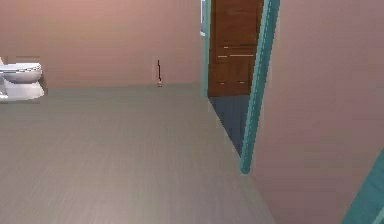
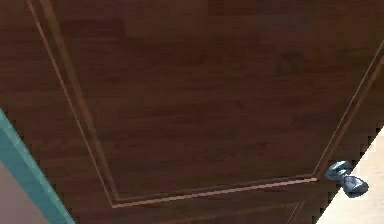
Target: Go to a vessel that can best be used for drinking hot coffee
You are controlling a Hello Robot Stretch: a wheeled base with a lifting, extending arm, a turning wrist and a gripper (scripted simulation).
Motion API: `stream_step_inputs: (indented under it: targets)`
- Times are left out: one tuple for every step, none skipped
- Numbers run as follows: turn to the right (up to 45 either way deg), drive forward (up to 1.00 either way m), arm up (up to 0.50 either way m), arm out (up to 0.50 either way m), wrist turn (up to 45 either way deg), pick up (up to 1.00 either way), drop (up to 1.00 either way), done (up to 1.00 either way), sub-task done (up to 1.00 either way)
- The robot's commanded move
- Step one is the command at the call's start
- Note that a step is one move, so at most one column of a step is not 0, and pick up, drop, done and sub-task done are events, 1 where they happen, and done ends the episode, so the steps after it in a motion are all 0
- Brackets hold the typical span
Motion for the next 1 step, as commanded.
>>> stream_step_inputs:
  targets:
    - [3.0, 0.00, 0.00, 0.00, 0.0, 0.00, 0.00, 0.00, 0.00]
